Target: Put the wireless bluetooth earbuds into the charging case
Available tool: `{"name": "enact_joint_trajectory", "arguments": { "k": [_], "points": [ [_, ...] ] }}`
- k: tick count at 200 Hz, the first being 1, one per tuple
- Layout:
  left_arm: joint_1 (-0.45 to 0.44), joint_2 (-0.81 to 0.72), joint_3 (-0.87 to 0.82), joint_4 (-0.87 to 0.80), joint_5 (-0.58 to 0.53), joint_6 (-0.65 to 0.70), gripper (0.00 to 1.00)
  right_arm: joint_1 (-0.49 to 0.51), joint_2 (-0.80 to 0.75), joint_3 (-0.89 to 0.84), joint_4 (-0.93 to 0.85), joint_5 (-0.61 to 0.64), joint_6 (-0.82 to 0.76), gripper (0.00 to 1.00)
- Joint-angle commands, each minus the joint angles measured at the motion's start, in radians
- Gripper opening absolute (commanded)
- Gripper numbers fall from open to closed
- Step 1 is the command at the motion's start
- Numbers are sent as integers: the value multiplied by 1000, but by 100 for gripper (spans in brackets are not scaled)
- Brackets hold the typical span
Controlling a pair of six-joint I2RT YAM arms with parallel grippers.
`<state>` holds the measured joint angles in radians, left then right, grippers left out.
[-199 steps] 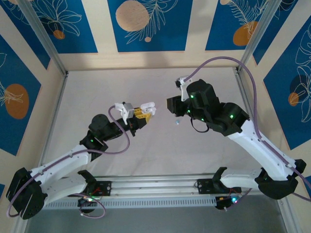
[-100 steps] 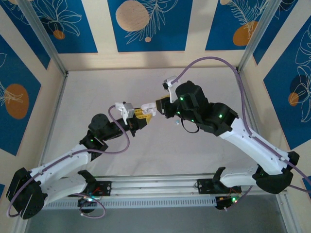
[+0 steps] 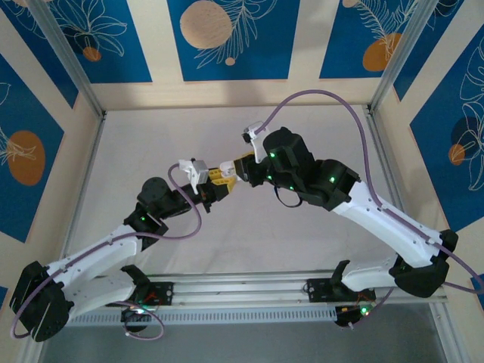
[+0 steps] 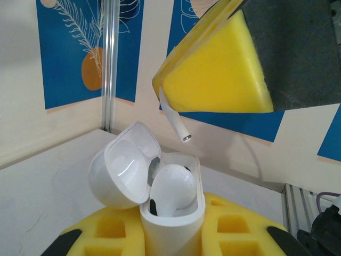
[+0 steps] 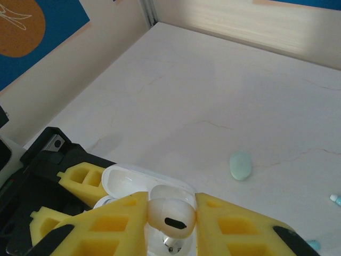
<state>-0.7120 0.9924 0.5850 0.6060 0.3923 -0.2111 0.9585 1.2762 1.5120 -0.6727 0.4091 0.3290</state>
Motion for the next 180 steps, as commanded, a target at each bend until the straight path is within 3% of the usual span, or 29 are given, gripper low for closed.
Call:
{"name": "enact_joint_trajectory", "arguments": {
  "k": [1,57,136,180],
  "points": [
    [-9,-8,32,52,9,-13,18,8,11,3,12,-10,-21,25],
    [-10,-18,26,72,-9,-19,18,15,19,-12,-9,2,-77,25],
    [-10,-20,21,96,-45,-17,18,19,-6,-42,-30,-84,-137,25],
    [-11,-20,22,106,-45,-19,18,17,-8,-47,-38,-141,-119,32]
  ]
}}
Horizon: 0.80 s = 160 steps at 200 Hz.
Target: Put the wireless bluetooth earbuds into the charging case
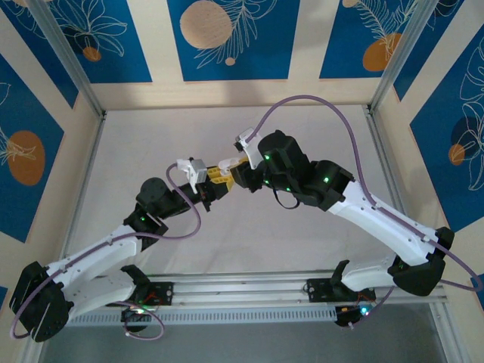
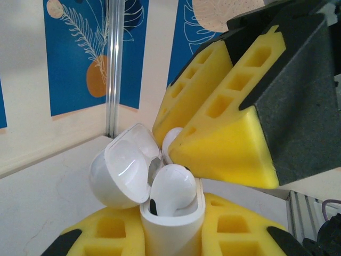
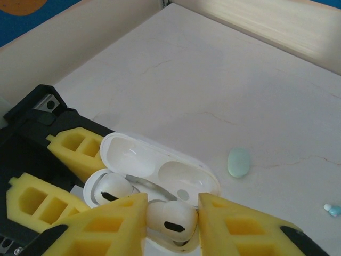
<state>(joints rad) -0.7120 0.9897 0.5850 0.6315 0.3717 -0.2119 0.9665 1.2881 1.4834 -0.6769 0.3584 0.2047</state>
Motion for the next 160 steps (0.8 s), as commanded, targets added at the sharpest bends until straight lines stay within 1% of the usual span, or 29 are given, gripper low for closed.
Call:
{"name": "enact_joint_trajectory", "arguments": {
  "k": [1,23,31,56,79,106,160],
  "points": [
    [-11,-16,22,80,-25,-18,18,9,-19,-19,-34,-90,5,32],
    [-10,-17,20,80,-17,-18,18,-3,-24,-19,-38,-98,32,36],
    [-10,-17,19,80,-15,-18,18,-10,-28,-20,-35,-111,46,37],
    [-10,-19,21,71,-2,-16,18,-33,-42,-25,-17,-154,88,46],
    [-10,-21,24,56,5,-11,18,-55,-56,-35,6,-191,123,49],
    [-9,-20,25,50,13,-7,18,-80,-74,-47,36,-236,162,54],
    [-11,-16,29,46,25,-5,18,-131,-106,-75,76,-295,221,56]
  ]
}}
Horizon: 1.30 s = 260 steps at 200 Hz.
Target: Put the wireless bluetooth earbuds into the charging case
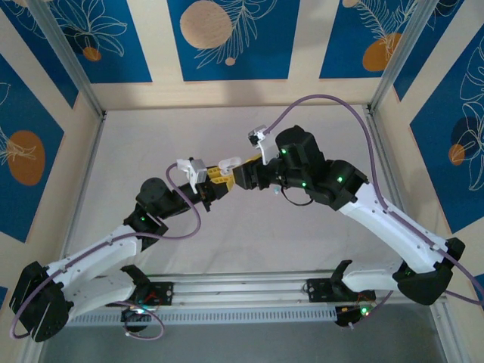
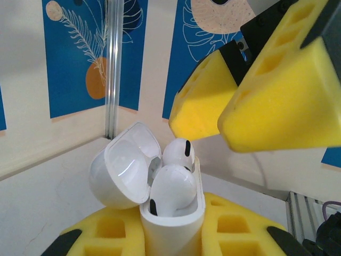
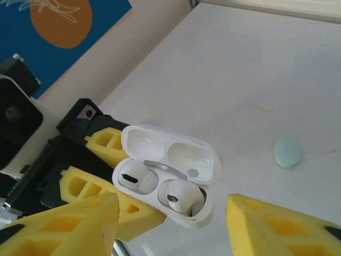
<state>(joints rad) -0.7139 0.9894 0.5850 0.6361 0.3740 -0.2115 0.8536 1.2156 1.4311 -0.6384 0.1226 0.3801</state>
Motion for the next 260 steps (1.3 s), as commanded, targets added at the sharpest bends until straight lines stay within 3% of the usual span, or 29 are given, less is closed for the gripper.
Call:
{"name": "enact_joint_trajectory", "arguments": {
  "k": [1,67,88,121,167,260],
  "points": [
    [-9,-16,29,41,22,-5,18,-18,-35,-23,39,-61,47,56],
    [-9,-12,49,-26,82,46,18,-112,-62,-28,37,-83,176,62],
    [-17,-19,96,-163,112,121,18,-238,-75,-35,22,-211,281,62],
    [-21,-31,100,-185,130,159,18,-355,-44,-29,-17,-407,337,63],
    [-21,-22,115,-182,162,151,18,-345,92,60,-146,-513,323,64],
    [-21,-47,100,-187,141,145,18,-272,221,160,-244,-556,242,62]
  ]
}}
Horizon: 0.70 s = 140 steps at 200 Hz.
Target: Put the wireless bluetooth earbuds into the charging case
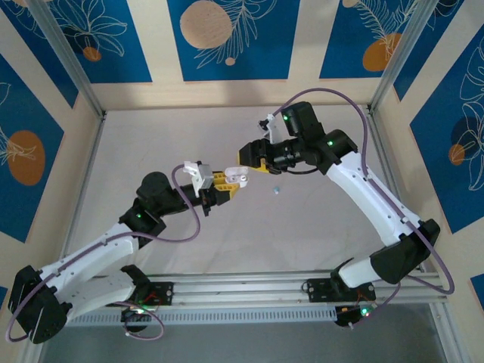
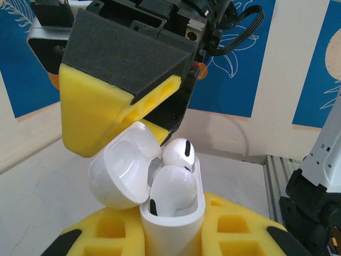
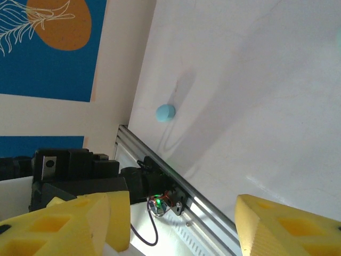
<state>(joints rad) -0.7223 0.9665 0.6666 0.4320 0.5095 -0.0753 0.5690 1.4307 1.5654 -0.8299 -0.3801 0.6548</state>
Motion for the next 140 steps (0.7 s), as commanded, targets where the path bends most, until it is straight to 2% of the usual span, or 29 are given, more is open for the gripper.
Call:
{"name": "enact_joint_trajectory", "arguments": {
  "k": [1,78,140],
  "points": [
    [-12,-24,19,17,4,8,18,13,5,25,-53,-53,-33,62],
    [-12,-25,16,27,-13,3,18,32,-29,11,-61,-110,-76,58],
    [-12,-36,10,30,-52,-2,17,35,-65,-11,-59,-144,-95,58]
  ]
}}
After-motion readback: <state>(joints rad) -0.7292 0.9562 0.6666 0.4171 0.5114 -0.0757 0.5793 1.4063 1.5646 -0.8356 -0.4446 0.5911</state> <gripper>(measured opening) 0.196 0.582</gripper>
